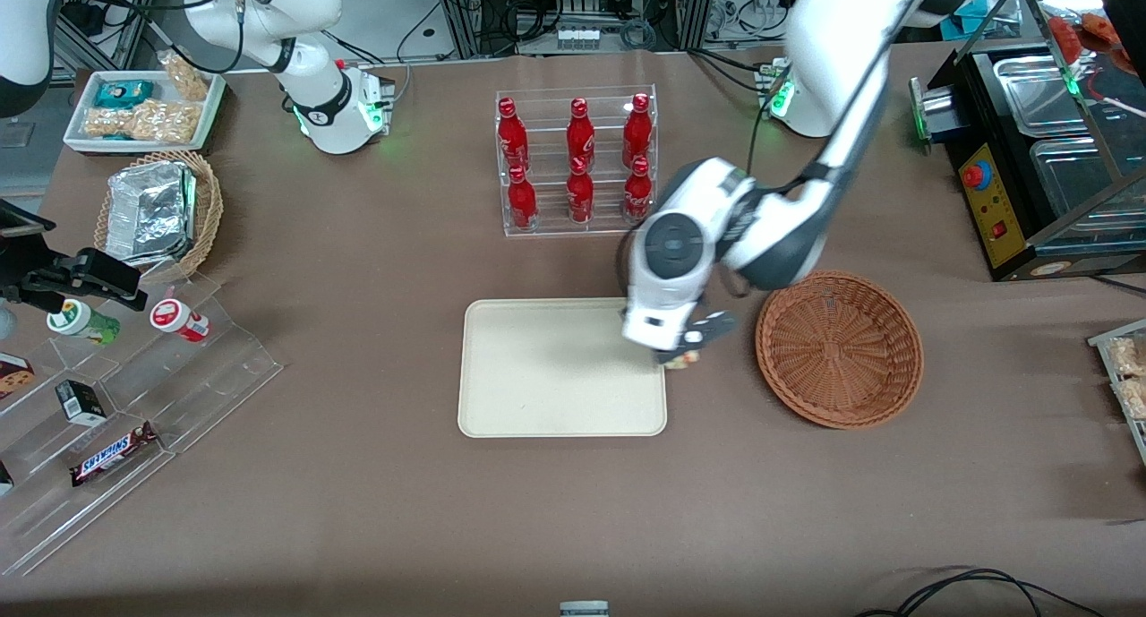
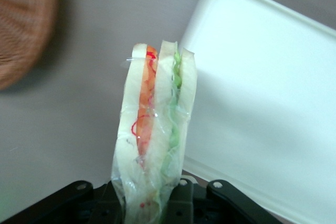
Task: Place sandwich from basket to tray
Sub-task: 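Carry the held sandwich over to the cream tray, then lower the sandwich onto the tray, open the left gripper, lift away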
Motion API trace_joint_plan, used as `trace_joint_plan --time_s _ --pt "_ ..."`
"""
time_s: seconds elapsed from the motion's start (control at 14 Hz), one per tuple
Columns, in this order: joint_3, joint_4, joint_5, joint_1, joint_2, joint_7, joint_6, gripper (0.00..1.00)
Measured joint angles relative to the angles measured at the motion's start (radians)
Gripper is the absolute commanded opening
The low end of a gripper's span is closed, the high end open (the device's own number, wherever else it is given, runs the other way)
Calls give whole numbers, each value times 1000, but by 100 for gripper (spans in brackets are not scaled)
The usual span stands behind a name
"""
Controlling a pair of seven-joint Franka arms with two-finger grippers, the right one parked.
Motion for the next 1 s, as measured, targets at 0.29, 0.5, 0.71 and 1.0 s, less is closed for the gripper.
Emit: trace_joint_plan --time_s 0.29,0.5,0.71,1.0 --pt "-11 179 1 -75 165 125 18 11" --pt "-12 307 4 -122 283 145 18 19" --pt "-12 376 6 -146 348 149 19 32" --pt "-12 395 15 -155 357 153 26 100"
